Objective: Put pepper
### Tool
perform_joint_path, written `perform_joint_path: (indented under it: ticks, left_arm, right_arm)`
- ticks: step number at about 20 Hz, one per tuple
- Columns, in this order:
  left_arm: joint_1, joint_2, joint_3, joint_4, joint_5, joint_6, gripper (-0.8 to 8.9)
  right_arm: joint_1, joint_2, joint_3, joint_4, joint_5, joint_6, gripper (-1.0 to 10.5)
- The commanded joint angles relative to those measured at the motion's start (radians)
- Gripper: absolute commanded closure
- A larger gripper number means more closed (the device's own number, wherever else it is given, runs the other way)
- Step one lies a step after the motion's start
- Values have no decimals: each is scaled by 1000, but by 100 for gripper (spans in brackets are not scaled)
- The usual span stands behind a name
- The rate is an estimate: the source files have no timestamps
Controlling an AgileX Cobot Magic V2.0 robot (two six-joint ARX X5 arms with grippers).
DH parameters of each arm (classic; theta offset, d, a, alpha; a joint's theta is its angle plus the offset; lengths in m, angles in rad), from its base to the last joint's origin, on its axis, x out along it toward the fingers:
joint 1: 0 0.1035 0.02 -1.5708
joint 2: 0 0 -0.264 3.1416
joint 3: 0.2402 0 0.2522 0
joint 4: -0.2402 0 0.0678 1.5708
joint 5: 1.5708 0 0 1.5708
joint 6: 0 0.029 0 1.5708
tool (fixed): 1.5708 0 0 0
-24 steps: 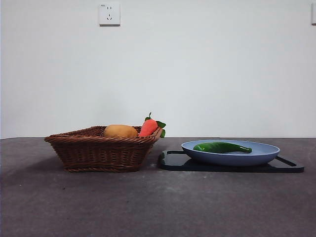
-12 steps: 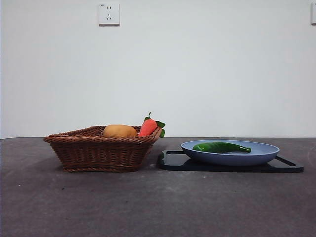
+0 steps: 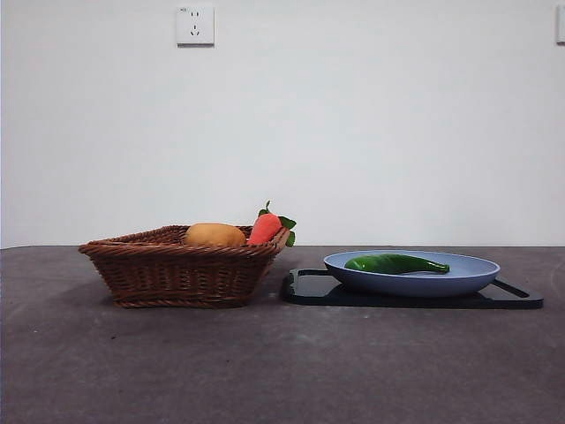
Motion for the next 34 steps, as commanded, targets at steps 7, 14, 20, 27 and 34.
perform_joint_path:
  ticks: [7,14,20,27,34]
  left_arm:
    - [3,-31,-6,-157,2,-29,805]
    - [3,-25,-6,-154,0,-29,805]
    - [3,-25,-6,-154,0,-29,805]
    - [3,-25,-6,-154,0,-29,805]
    - [3,-25,-6,-154,0,-29,805]
  right_arm:
    - [3,5,18,6,2,-8,936]
    - [3,5,18,6,2,-8,936]
    - [3,5,18,6,2,-8,936]
    - [-73,-111,-16,214,54,-86,936]
    - [-225,-490,-459,752,136,-52,936]
